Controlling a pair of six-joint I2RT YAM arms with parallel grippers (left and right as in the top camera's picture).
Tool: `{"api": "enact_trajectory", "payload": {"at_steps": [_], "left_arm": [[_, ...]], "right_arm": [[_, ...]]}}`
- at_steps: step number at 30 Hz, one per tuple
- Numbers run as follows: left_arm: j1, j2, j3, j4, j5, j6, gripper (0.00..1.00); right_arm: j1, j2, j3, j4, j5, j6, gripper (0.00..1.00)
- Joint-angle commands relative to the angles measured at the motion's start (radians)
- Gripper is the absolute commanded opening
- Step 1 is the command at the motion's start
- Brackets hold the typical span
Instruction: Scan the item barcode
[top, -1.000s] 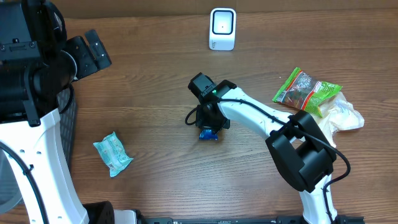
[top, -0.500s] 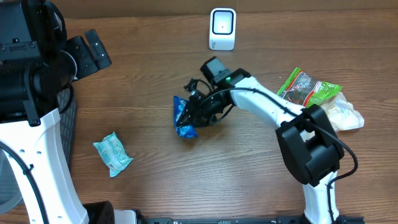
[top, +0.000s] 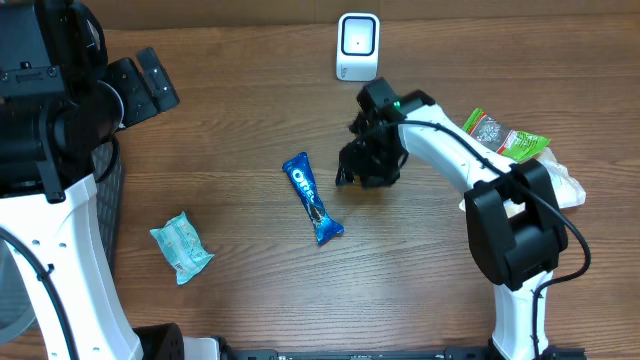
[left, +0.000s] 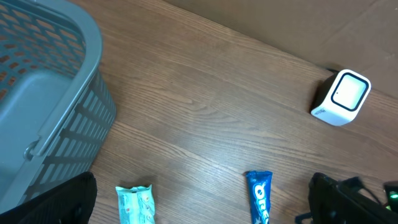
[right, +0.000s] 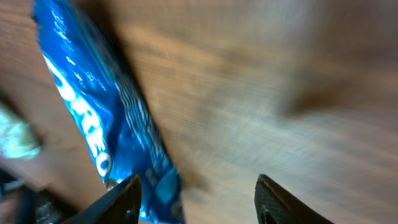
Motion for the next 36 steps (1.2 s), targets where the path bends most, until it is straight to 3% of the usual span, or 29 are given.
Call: {"api": "enact_trajectory", "payload": {"at_steps": [1,8,14,16,24,27,29,36], "left_arm": [[0.002,0.005,0.002,0.004,-0.005,-0.014,1.00],[0.002,0.005,0.002,0.004,-0.005,-0.014,1.00],[0.002,0.005,0.002,0.004,-0.005,-0.014,1.00],[0.002,0.005,0.002,0.004,-0.005,-0.014,1.00],[0.002,0.005,0.002,0.004,-0.005,-0.014,0.99],[0.002,0.005,0.002,0.004,-0.005,-0.014,1.00],[0.002,0.005,0.002,0.004,-0.005,-0.014,1.00],[0.002,0.005,0.002,0.004,-0.005,-0.014,1.00]], "right_arm": [[0.078,-0.068,0.129,-0.025,0.228,-0.141,0.58],[0.320,-0.060,0.135,0.003,0.532,-0.220,0.47],[0.432,-0.032,0.116,0.090,0.629,-0.229,0.18],[0.436,-0.022,0.115,0.105,0.613,-0.240,0.16],[0.438,0.044,0.115,0.107,0.587,-0.326,0.19],[0.438,0.070,0.115,0.108,0.586,-0.343,0.25],[0.438,0.090,0.115,0.110,0.596,-0.348,0.37],[0.438,0.161,0.115,0.117,0.644,-0.350,0.41]]}}
